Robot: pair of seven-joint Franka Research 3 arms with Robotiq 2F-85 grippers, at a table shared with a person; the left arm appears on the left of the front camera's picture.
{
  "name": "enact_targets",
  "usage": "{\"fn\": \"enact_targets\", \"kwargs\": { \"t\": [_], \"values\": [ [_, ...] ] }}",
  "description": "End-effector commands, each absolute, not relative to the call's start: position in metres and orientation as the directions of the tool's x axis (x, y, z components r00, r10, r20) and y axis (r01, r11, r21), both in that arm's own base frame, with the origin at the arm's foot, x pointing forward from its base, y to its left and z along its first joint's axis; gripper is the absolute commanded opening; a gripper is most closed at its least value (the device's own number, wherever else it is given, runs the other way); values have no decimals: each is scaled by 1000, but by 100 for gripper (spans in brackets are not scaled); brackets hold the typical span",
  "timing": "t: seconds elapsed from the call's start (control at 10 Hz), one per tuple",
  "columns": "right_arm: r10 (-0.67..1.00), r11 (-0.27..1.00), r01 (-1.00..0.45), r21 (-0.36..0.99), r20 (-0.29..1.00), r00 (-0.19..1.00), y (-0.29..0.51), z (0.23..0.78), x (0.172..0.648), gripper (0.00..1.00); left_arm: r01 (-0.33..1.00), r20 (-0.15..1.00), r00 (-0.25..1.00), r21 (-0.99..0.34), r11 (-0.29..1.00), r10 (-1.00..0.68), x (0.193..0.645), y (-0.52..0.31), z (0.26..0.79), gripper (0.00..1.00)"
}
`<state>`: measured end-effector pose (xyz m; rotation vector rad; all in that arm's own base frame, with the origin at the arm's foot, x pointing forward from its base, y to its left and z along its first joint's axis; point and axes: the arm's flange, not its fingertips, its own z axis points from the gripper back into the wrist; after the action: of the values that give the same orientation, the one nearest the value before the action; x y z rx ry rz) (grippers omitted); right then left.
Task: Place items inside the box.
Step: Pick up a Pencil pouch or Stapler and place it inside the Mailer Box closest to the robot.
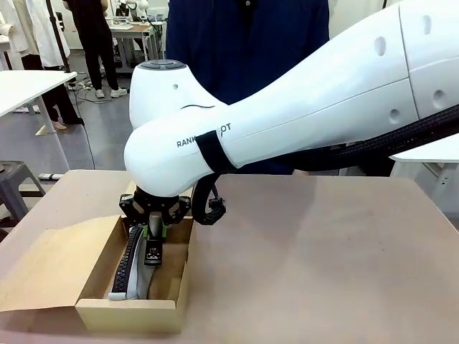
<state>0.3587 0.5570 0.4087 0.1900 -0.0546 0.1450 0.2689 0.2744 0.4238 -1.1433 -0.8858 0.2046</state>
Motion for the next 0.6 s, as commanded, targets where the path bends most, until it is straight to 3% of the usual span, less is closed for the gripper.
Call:
{"fn": "enact_targets", "kwargs": {
  "t": [0.0, 0.1, 0.5],
  "values": [
    [103, 976, -112, 187, 53, 993, 552, 410, 357, 92, 310, 523, 635, -847, 433, 569, 270, 275, 425, 100],
    [98, 976, -105, 188, 47, 994, 552, 410, 356, 100, 310, 523, 635, -847, 433, 569, 270, 275, 425, 100],
    [80, 977, -87, 196, 46, 996, 546, 414, 358, 100, 310, 523, 635, -847, 433, 569, 270, 275, 425, 100]
  ]
}}
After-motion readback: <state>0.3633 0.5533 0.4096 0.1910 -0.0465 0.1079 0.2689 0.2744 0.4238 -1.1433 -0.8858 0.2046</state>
